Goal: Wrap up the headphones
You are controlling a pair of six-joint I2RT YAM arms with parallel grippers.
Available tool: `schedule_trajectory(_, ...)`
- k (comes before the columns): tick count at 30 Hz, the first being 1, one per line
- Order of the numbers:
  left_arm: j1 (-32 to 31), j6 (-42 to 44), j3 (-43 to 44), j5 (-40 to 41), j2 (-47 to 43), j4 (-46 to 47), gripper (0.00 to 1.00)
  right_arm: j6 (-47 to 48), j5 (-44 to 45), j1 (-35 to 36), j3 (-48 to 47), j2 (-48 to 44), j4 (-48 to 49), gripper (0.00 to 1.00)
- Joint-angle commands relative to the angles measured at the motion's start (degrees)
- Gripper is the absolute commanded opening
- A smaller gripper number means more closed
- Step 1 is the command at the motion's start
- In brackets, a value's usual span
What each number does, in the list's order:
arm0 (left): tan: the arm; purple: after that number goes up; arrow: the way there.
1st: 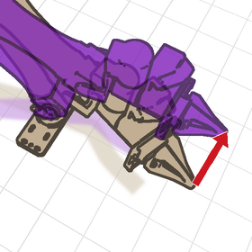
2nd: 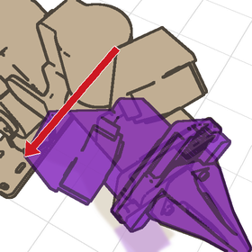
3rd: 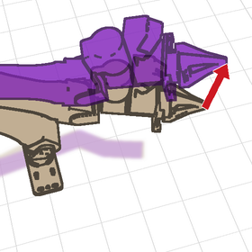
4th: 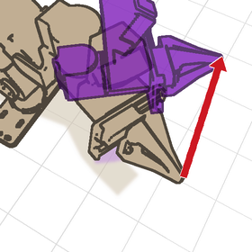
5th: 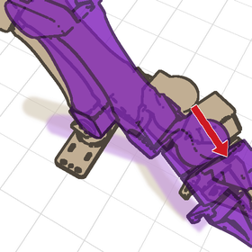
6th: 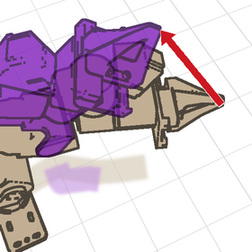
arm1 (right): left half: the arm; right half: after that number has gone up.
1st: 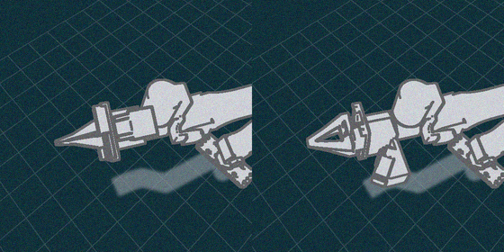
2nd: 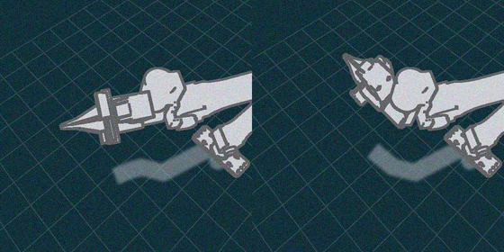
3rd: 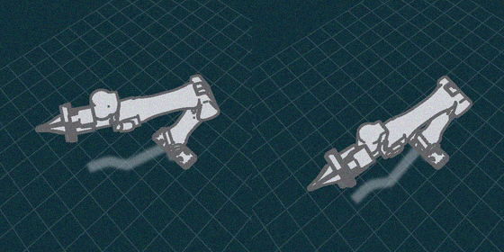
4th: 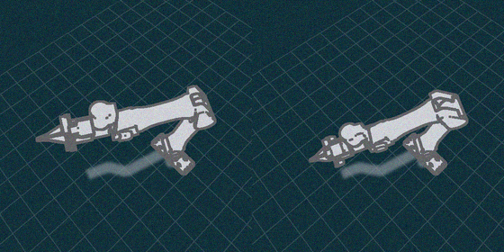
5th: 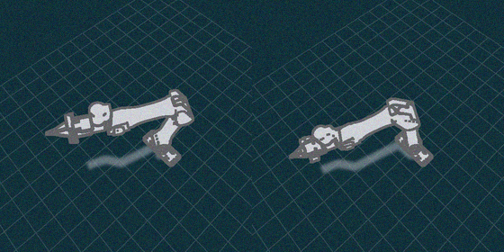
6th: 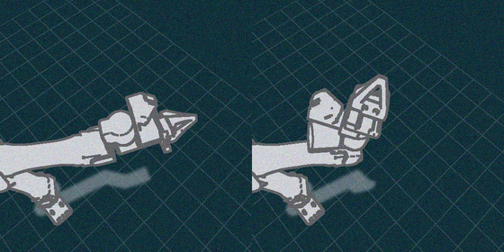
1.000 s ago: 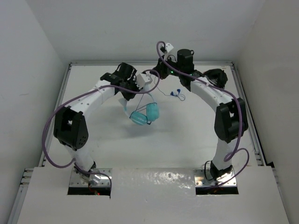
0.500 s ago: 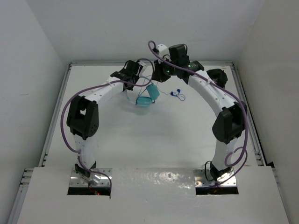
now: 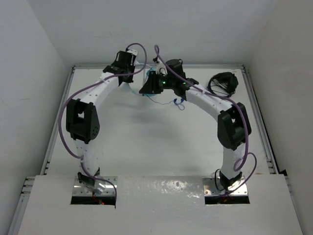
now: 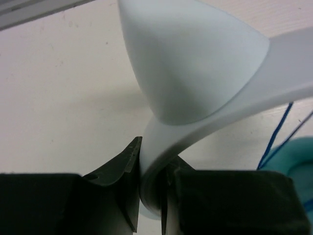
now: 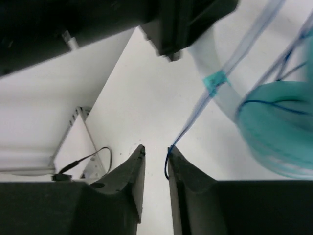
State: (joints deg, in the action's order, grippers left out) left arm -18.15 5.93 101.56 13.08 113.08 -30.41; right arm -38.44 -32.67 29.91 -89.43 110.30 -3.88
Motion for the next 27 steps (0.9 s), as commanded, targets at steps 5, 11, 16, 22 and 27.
schedule_trajectory(5,3.5,-5.3,8.2,-11.5,-6.5,-2.5,0.0,21.8,3.3,7.1,-3.8,1.1,4.8,0.69)
schedule_trajectory(11,3.6,-3.2,13.4,-12.5,-10.7,-7.1,0.0,48.2,14.5,7.2,10.7,-7.0,5.7,0.99)
schedule_trajectory(16,3.7,-2.7,18.8,-14.7,-12.3,-11.9,0.0,64.8,19.9,7.1,27.2,-12.6,16.3,0.99)
schedule_trajectory(22,3.7,-2.5,24.1,-16.1,-12.9,-14.1,0.0,76.2,21.3,6.5,30.7,-8.5,22.6,0.99)
schedule_trajectory(27,3.7,-2.9,24.7,-17.5,-13.2,-14.8,0.0,73.6,24.9,6.0,29.9,-3.2,31.8,0.99)
